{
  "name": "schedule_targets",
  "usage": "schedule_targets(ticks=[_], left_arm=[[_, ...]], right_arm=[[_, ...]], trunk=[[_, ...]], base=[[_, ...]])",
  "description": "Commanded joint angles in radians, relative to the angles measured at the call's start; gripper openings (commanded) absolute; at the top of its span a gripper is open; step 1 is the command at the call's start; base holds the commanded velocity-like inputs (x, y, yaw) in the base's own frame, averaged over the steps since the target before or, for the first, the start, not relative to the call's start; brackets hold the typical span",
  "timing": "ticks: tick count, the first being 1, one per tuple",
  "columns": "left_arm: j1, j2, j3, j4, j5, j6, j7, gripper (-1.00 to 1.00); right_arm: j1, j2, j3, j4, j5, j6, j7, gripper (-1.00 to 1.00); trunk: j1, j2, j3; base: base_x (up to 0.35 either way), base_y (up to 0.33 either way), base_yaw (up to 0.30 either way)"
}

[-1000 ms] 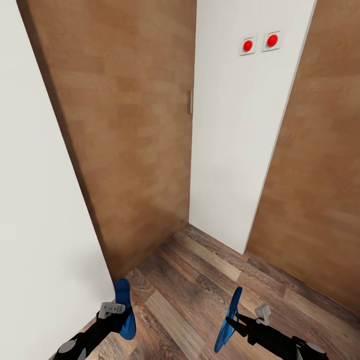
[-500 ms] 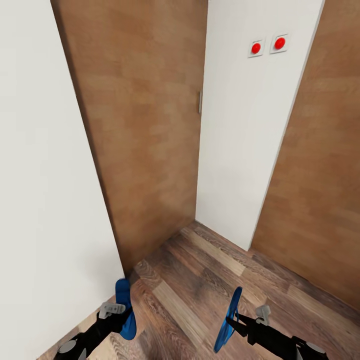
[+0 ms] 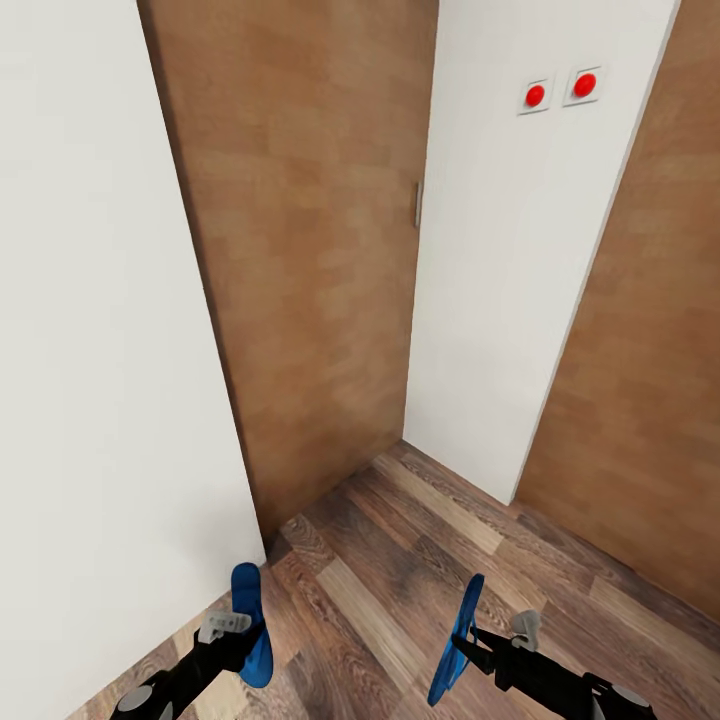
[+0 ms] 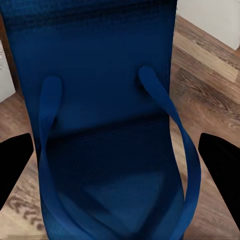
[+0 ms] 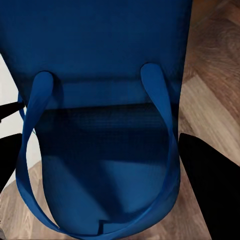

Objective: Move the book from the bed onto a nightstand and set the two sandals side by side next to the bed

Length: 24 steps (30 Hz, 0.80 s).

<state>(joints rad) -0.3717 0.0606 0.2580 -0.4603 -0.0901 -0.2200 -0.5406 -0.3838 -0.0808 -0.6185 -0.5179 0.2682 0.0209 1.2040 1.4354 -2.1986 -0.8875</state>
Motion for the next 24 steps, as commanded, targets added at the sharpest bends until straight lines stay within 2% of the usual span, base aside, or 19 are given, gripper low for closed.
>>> schedule_targets(ticks=[1, 24], left_arm=[[-0.001, -0.001, 0.007, 0.001, -0.009, -0.005, -0.005, -1.0], [-0.001, -0.001, 0.007, 0.002, -0.01, -0.006, -0.005, -1.0]], right_arm=[[-0.001, 0.001, -0.008, -0.001, 0.009, 0.002, 0.006, -1.0], [-0.001, 0.001, -0.007, -0.001, 0.009, 0.002, 0.006, -1.0]], trunk=[[0.0, 0.0, -0.001], [0.0, 0.0, -0.001]], base=[[0.0, 0.0, 0.119], [0.0, -0.005, 0.118]])
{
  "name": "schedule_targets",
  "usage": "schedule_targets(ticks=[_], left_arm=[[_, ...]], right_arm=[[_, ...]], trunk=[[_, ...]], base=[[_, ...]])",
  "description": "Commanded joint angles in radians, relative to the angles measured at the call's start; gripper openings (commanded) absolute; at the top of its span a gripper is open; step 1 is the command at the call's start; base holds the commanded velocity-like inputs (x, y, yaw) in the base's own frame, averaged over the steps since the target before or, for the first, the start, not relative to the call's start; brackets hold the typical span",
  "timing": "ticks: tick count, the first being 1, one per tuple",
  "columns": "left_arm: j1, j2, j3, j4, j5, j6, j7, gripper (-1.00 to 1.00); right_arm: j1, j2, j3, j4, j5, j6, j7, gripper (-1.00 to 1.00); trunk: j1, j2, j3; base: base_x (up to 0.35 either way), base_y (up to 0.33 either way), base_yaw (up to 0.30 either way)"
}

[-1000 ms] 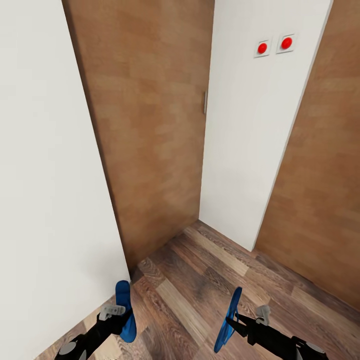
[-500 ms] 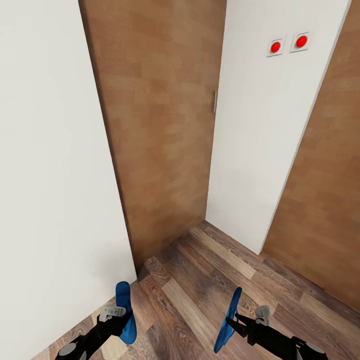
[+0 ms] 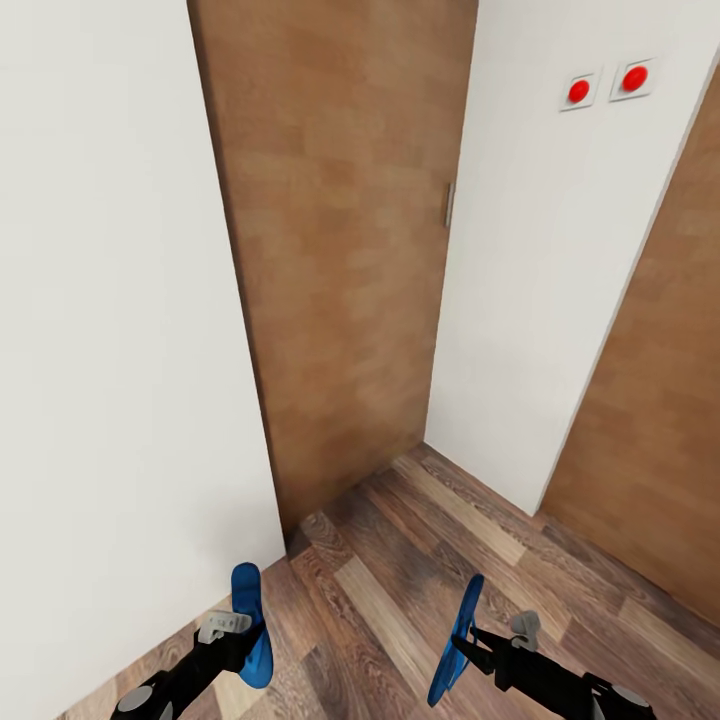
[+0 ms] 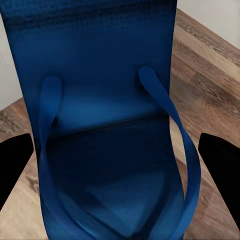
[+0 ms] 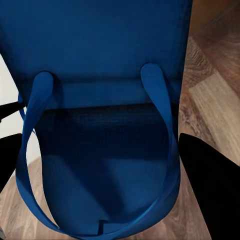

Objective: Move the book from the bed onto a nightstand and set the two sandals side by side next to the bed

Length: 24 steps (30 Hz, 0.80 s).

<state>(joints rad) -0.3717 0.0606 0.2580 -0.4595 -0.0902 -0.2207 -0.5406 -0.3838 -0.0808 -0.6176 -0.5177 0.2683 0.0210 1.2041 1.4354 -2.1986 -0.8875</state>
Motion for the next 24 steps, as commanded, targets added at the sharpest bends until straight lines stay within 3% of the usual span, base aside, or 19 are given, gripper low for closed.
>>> schedule_targets(ticks=[1, 24], left_arm=[[-0.001, -0.001, 0.007, 0.001, -0.01, -0.005, -0.006, -1.0], [-0.001, -0.001, 0.007, 0.002, -0.01, -0.006, -0.006, -1.0]], right_arm=[[-0.001, 0.001, -0.008, -0.001, 0.009, 0.002, 0.006, -1.0], [-0.001, 0.001, -0.008, 0.001, 0.009, 0.002, 0.006, -1.0]], trunk=[[0.0, 0.0, -0.001], [0.0, 0.0, -0.001]], base=[[0.0, -0.103, 0.118], [0.0, -0.026, 0.118]])
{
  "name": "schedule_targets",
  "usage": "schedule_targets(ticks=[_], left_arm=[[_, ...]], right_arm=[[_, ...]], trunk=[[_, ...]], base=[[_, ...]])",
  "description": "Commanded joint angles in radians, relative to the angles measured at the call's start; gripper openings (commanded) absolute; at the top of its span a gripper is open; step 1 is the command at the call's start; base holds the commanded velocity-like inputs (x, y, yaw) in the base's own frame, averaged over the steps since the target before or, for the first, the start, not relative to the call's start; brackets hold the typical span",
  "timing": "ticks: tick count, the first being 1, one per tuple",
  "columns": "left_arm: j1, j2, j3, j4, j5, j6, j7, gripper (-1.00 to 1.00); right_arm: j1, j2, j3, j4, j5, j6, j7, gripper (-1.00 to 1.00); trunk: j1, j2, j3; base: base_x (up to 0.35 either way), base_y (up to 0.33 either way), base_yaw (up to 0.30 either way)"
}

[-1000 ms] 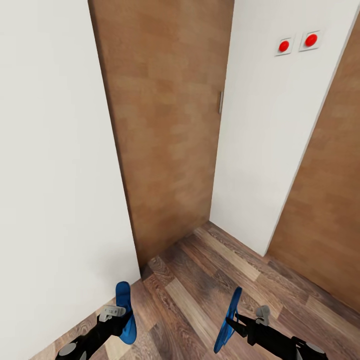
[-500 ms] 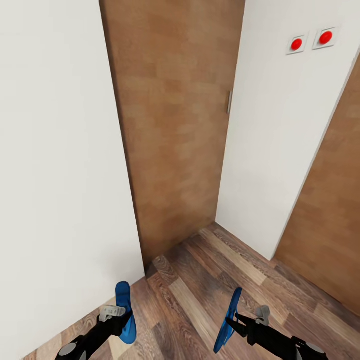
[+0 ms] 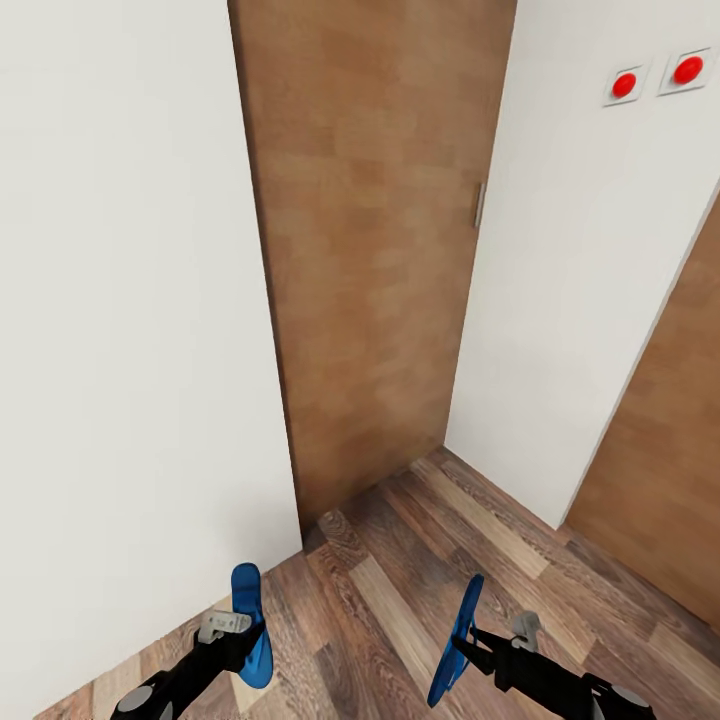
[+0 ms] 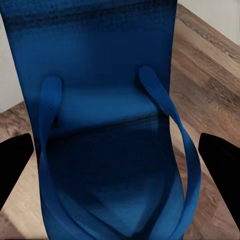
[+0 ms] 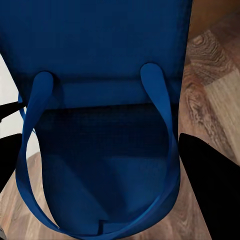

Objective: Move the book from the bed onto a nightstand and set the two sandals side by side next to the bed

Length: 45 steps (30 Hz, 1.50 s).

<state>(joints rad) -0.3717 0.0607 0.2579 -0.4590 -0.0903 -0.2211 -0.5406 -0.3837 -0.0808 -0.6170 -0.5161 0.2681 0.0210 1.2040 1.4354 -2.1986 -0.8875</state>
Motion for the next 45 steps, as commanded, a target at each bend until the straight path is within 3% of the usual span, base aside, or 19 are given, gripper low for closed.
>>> schedule_targets(ticks=[1, 31, 37, 45], left_arm=[[-0.001, -0.001, 0.007, 0.001, -0.009, -0.006, -0.005, -1.0], [-0.001, -0.001, 0.007, 0.002, -0.009, -0.006, -0.005, -1.0], [-0.001, -0.001, 0.007, 0.002, -0.009, -0.005, -0.005, -1.0], [-0.001, -0.001, 0.007, 0.002, -0.009, -0.005, -0.005, -1.0]], right_arm=[[-0.001, 0.001, -0.008, -0.001, 0.01, 0.002, 0.006, -1.0], [-0.001, 0.001, -0.01, -0.001, 0.01, 0.003, 0.005, -1.0], [-0.001, 0.001, -0.008, -0.001, 0.01, 0.004, -0.06, -1.0], [-0.001, 0.001, -0.007, -0.001, 0.01, 0.004, -0.073, -1.0]], trunk=[[0.0, 0.0, -0.001], [0.0, 0.0, -0.002], [0.0, 0.0, -0.005], [0.0, 0.0, -0.01]], base=[[0.0, 0.0, 0.118], [0.0, 0.0, 0.133], [0.0, 0.0, 0.244], [0.0, 0.0, 0.258]])
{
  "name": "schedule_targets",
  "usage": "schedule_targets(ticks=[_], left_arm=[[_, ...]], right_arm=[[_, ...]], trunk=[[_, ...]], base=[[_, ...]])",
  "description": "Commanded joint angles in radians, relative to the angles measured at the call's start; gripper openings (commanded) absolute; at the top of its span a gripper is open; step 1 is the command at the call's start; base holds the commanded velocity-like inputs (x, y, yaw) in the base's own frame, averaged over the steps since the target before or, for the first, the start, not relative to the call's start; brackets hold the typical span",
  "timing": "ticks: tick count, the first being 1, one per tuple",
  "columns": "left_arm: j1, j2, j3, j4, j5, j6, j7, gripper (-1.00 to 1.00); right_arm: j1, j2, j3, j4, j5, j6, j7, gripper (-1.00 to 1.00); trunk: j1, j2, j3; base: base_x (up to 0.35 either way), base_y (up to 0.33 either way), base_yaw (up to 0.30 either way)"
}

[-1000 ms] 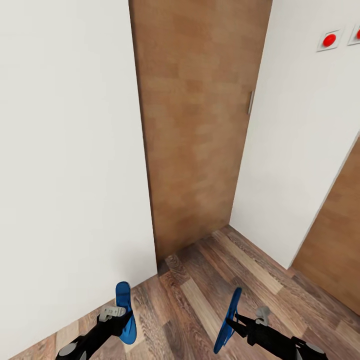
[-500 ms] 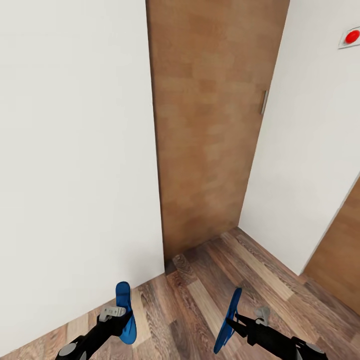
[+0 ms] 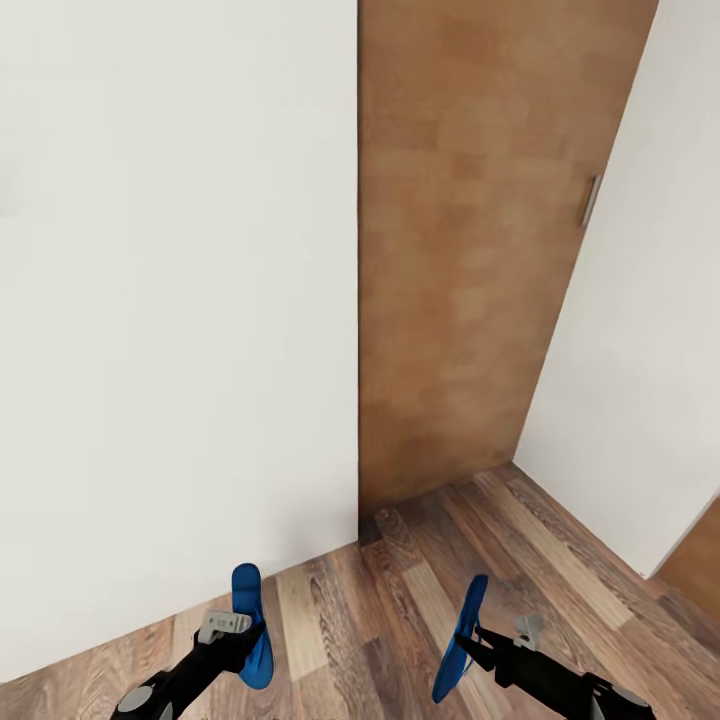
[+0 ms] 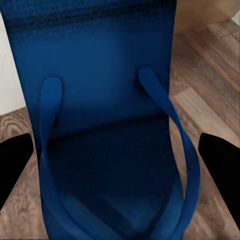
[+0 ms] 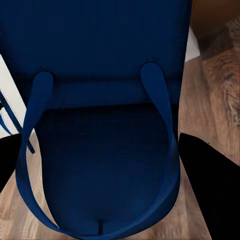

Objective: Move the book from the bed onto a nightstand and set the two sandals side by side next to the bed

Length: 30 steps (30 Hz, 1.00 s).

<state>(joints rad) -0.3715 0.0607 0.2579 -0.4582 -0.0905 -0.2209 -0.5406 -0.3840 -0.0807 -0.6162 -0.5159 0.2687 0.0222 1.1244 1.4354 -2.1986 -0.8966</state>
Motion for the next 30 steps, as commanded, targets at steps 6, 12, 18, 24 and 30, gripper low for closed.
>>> schedule_targets(ticks=[6, 12, 18, 24, 30], left_arm=[[-0.001, -0.001, 0.007, 0.001, -0.009, -0.005, -0.005, -1.0], [-0.001, -0.001, 0.007, 0.001, -0.009, -0.005, -0.005, -1.0], [-0.001, -0.001, 0.007, 0.001, -0.009, -0.006, -0.005, -1.0], [-0.001, -0.001, 0.007, 0.001, -0.009, -0.005, -0.005, -1.0], [-0.001, -0.001, 0.007, 0.001, -0.009, -0.005, -0.005, -1.0]], right_arm=[[-0.001, 0.001, -0.008, -0.001, 0.009, 0.002, 0.006, -1.0], [0.0, 0.001, -0.008, -0.001, 0.009, 0.002, 0.006, -1.0], [-0.001, 0.001, -0.008, -0.001, 0.009, 0.002, 0.006, -1.0], [-0.001, 0.001, -0.008, -0.001, 0.009, 0.002, 0.006, -1.0], [-0.001, 0.001, -0.008, -0.001, 0.009, 0.002, 0.006, -1.0]], trunk=[[0.0, 0.0, -0.004], [0.0, 0.0, -0.008], [0.0, 0.0, -0.012], [0.0, 0.0, -0.015], [0.0, 0.0, -0.019]], base=[[0.0, 0.0, 0.261], [0.0, 0.0, 0.263], [0.0, 0.0, 0.263], [0.0, 0.0, 0.263], [0.0, 0.0, 0.263]])
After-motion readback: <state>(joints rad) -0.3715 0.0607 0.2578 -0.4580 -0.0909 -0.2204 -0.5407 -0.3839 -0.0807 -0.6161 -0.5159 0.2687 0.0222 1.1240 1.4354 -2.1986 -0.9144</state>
